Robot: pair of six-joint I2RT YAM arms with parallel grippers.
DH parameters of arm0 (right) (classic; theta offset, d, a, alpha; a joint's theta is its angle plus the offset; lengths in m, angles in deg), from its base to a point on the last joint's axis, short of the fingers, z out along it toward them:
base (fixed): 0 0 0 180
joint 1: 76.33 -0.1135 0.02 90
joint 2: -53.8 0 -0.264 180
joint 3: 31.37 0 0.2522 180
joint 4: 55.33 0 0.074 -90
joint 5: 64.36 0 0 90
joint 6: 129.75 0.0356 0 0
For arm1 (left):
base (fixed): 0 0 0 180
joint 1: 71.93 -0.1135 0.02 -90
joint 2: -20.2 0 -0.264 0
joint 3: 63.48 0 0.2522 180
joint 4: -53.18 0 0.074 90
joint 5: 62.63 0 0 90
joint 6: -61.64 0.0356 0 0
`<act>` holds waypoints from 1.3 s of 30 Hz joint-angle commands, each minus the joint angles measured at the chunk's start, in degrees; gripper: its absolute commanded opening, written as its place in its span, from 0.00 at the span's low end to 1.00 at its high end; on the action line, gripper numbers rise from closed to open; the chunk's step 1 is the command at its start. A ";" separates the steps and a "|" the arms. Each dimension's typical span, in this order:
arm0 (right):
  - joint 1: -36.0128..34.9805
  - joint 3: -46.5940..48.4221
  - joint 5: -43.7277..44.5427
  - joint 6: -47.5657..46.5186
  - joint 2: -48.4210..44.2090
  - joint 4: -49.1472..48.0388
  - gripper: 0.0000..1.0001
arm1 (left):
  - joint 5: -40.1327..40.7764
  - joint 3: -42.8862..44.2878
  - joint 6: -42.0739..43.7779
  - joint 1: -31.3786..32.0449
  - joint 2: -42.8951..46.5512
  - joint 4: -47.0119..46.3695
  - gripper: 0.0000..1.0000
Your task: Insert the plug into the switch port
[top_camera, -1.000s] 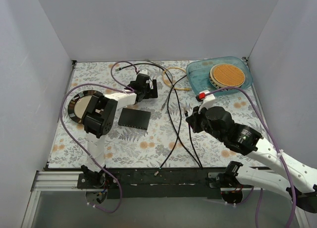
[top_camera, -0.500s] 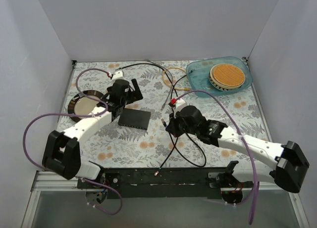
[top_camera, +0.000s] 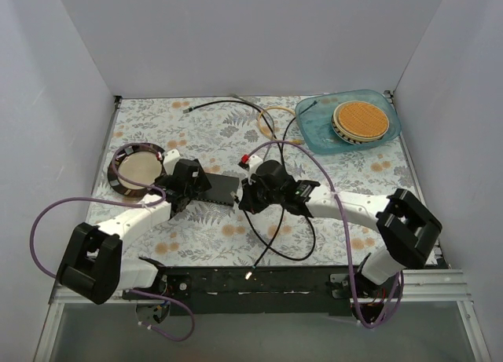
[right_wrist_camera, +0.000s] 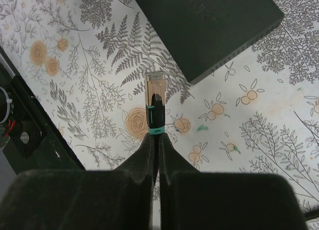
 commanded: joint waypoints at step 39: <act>13.76 24.97 -12.61 3.97 31.24 -5.69 0.01 | -22.02 -10.93 -1.74 2.34 7.64 -11.78 0.98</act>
